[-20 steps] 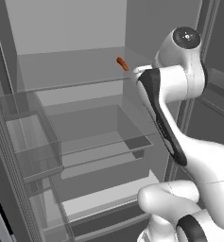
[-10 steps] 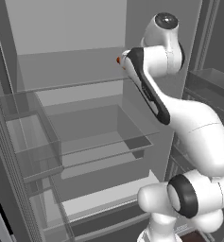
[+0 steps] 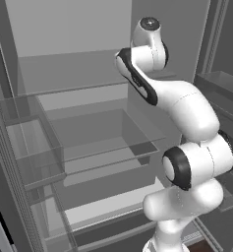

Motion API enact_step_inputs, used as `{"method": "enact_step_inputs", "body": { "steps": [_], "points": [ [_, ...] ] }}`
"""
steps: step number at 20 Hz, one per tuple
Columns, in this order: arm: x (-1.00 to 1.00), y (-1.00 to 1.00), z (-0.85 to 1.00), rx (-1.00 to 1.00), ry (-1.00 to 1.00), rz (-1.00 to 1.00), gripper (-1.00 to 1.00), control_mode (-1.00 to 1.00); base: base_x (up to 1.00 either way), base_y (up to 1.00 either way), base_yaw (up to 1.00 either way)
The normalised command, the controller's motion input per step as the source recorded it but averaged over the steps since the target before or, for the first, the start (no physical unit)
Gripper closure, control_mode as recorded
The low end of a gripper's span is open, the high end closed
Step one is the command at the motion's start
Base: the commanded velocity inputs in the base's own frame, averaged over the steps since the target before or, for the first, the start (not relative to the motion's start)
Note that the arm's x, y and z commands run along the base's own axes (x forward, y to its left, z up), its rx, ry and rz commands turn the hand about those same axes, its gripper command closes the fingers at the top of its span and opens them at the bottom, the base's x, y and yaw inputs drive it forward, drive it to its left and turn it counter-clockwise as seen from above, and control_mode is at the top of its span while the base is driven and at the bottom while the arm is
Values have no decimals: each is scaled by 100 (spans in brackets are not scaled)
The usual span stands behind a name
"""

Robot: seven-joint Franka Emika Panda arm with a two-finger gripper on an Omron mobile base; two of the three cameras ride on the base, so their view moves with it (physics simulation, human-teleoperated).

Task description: Place one carrot and one fish in each tupperware on the nearby counter, to pack two identical lunches.

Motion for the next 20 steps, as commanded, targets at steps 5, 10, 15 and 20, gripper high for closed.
{"method": "enact_step_inputs", "body": {
  "steps": [5, 10, 15, 20],
  "points": [
    [93, 12, -22, 0, 0, 0, -100, -100, 0, 0, 0],
    [29, 19, -11, 0, 1, -3, -100, -100, 0, 0, 0],
    [-4, -29, -71, 4, 0, 0, 100, -100, 0, 0, 0],
    [17, -10, -28, 1, -5, 0, 100, -100, 0, 0, 0]
  ]
}}
